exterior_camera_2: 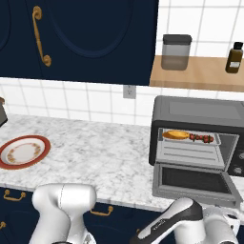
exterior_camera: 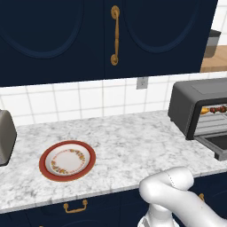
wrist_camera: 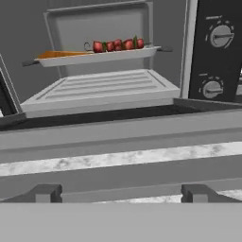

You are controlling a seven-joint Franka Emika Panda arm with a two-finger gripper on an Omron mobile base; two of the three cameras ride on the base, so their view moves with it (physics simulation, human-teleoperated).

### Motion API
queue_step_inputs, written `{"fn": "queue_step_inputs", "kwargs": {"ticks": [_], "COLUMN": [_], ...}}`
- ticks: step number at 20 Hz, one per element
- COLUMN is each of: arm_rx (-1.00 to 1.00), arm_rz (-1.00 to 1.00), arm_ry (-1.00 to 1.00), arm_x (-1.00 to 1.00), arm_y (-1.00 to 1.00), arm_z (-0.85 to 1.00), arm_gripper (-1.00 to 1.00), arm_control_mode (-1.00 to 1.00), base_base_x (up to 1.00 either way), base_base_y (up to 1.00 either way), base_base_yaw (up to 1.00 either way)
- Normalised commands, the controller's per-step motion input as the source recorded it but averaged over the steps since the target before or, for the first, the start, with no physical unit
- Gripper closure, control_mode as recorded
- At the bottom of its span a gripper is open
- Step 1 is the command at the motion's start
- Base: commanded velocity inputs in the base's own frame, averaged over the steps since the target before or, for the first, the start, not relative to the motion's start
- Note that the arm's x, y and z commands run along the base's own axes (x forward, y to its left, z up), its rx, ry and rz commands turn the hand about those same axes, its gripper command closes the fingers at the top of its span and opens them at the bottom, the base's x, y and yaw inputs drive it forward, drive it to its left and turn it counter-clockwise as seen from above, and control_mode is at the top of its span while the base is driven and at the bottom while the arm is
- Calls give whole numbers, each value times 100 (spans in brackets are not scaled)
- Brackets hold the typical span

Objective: Pick up the kebab skewer and baguette bread, and place them inside the toaster oven. Close the toaster oven door and start by setting the timer.

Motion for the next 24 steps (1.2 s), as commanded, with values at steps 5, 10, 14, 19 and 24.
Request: {"fn": "queue_step_inputs", "kwargs": {"ticks": [5, 10, 14, 19, 24], "arm_rx": [0, 0, 0, 0, 0], "arm_rz": [0, 0, 0, 0, -1], "arm_ry": [-10, -11, -15, -9, 5], "arm_x": [38, 36, 26, 33, -58], "arm_y": [28, 28, 21, 21, -8], "arm_z": [74, 73, 80, 52, -10], "arm_gripper": [-100, -100, -100, -100, -100], "arm_control_mode": [-100, -100, -100, -100, -100], "base_base_x": [0, 0, 0, 0, 0], "base_base_y": [0, 0, 0, 0, 0], "base_base_yaw": [0, 0, 0, 0, 0]}}
